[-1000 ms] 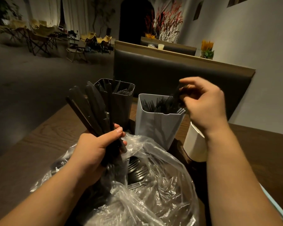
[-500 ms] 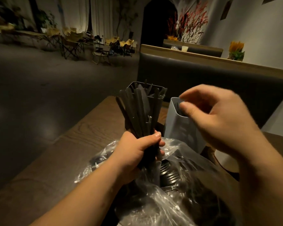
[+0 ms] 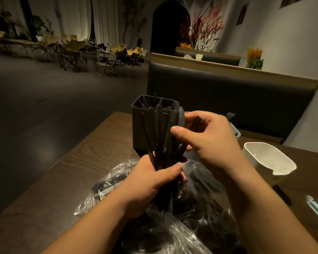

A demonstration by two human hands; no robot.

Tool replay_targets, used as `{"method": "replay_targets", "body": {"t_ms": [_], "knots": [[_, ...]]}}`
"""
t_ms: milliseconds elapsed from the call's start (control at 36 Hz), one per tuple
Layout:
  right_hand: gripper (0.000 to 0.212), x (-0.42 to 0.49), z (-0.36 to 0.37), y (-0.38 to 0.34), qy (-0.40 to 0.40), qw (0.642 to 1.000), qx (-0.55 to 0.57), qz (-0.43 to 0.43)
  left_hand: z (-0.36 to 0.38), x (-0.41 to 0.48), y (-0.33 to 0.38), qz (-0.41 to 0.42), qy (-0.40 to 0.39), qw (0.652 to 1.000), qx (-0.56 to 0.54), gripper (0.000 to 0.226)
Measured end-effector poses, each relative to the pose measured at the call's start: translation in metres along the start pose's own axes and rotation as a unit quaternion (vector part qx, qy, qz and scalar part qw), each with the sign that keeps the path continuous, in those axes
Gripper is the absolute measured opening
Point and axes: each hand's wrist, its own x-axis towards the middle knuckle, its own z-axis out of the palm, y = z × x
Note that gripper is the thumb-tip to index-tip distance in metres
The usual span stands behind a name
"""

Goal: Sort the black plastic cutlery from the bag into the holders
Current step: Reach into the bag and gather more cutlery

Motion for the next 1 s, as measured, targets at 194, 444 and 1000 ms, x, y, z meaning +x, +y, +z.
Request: {"method": "replay_targets", "body": {"t_ms": [194,444,1000], "knots": [[0.012,0.002,-0.005,0.003,0.007,0.997,0.077,0.021,0.002,-0.002,0.001,-0.023,0.015,0.998,-0.052,0.030],[0.014,0.003,-0.006,0.002,0.032,0.993,0.107,0.045,0.003,-0.001,0.001,-0.017,0.041,0.995,-0.088,0.033],[0.017,0.006,-0.044,-0.015,0.338,0.899,0.261,-0.093,0.003,0.003,-0.002,-0.033,0.033,0.998,-0.043,0.026]]}}
